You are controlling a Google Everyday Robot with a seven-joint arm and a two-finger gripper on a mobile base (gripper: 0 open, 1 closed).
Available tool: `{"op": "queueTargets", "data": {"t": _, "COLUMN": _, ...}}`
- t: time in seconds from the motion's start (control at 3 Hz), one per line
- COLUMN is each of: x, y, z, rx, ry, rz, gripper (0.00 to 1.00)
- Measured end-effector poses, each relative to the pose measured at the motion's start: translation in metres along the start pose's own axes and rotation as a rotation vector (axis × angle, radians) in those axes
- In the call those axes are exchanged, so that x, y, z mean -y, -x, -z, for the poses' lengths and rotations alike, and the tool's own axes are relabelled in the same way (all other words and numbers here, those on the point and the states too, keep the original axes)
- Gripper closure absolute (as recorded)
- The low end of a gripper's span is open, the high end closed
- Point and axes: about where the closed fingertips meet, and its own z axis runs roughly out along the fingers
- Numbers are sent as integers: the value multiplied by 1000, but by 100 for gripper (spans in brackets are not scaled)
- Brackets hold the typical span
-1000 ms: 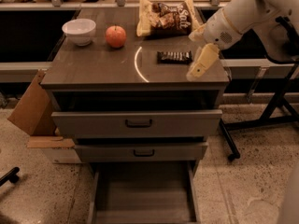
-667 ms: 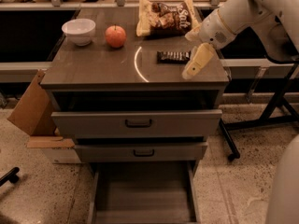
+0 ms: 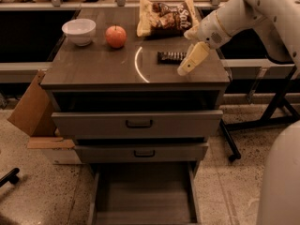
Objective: Place rxbar chocolate into bottom drawer
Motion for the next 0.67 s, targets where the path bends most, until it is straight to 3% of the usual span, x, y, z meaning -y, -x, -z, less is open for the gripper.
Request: {"op": "queueTargets", "data": {"t": 0.67, "x": 21, "y": -1, "z": -17, "rx": 37, "ry": -11, "rz": -45, "gripper": 0}}
